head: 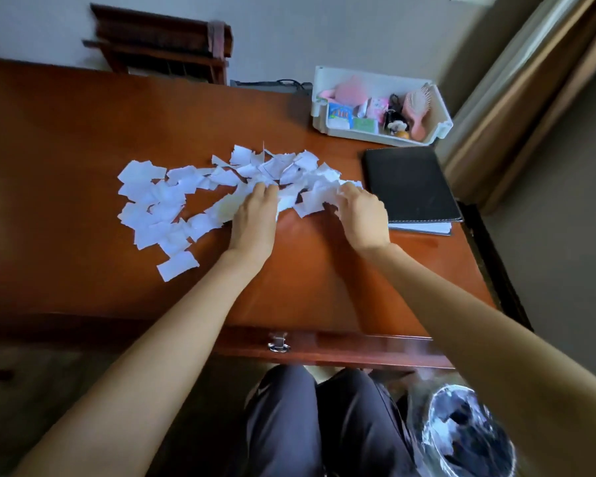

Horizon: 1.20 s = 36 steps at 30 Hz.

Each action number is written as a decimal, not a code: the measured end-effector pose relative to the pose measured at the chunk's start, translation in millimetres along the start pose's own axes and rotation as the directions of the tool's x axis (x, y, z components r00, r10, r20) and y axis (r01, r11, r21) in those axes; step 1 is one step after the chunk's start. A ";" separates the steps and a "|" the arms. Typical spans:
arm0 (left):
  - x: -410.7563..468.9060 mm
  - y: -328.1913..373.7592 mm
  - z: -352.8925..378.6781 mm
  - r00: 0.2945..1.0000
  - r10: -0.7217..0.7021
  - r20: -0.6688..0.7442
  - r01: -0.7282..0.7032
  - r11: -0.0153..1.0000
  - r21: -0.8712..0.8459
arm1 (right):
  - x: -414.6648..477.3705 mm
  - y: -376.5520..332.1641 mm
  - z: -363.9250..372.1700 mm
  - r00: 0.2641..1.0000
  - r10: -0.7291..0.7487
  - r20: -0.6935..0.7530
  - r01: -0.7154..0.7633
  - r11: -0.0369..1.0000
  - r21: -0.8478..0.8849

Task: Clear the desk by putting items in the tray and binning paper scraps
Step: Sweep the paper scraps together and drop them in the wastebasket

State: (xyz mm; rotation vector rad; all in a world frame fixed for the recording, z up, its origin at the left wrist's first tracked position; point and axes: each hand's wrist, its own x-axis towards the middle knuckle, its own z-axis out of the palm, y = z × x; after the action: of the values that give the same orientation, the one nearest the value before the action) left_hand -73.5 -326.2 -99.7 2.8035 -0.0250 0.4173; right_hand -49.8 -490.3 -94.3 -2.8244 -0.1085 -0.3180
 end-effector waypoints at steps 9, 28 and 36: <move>17.9 33.0 -25.0 0.979 -0.170 -0.112 0.114 0.913 -0.391 | 11.3 1.6 -37.7 0.982 0.190 0.013 -0.175 0.875 0.452; -1.3 76.9 -22.2 0.903 -0.407 0.142 0.310 0.385 -0.869 | -27.0 40.5 -48.3 0.906 0.406 0.121 -0.337 0.517 0.787; -29.9 115.2 -14.7 0.936 -0.317 0.154 0.274 0.382 -0.882 | -64.8 65.6 -65.9 0.886 0.458 0.070 -0.311 0.476 0.823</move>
State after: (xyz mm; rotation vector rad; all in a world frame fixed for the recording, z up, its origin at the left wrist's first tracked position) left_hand -113.3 -432.4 -60.8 1.6478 0.2099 0.2456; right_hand -119.5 -575.2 -66.2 -1.7839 0.3459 -0.2827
